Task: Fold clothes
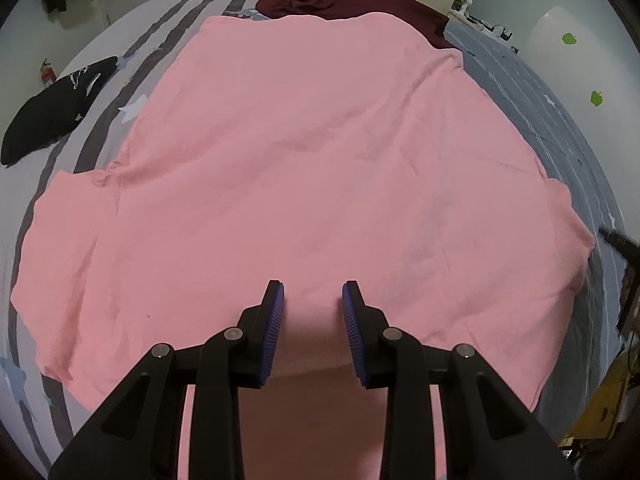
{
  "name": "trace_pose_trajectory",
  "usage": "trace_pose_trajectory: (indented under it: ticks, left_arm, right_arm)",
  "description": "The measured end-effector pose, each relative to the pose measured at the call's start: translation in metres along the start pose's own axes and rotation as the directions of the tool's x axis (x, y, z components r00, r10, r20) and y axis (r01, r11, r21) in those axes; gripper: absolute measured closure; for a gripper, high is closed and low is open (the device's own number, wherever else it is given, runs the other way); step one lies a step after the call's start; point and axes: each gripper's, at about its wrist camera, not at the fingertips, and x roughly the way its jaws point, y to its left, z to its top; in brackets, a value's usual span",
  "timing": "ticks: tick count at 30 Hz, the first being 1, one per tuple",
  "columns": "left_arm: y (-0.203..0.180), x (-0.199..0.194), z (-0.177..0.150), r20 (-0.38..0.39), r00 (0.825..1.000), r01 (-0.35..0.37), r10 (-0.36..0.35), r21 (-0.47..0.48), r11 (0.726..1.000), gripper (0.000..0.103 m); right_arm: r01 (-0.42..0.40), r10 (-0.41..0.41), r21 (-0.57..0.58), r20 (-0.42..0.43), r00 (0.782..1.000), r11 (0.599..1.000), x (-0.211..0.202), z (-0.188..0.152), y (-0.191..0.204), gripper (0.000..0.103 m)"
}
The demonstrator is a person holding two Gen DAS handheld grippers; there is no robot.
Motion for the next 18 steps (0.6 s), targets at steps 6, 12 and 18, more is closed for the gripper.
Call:
trace_pose_trajectory:
  ticks: [6, 12, 18]
  left_arm:
    - [-0.002, 0.001, 0.001, 0.002, 1.0, 0.001, -0.001, -0.016, 1.0, 0.076]
    - [-0.001, 0.001, 0.001, 0.005, 1.0, 0.0, 0.0, -0.015, 1.0, 0.076]
    - [0.011, -0.002, 0.0, 0.008, 1.0, -0.014, 0.015, -0.046, 0.999, 0.076]
  right_arm:
    - [-0.124, 0.124, -0.156, -0.01, 0.992, 0.98, 0.021, 0.035, 0.054, 0.055]
    - [-0.165, 0.151, -0.152, -0.096, 0.984, 0.975, 0.067, 0.045, 0.07, 0.056]
    - [-0.223, 0.213, -0.092, -0.105, 0.971, 0.971, 0.075, 0.054, 0.066, 0.096]
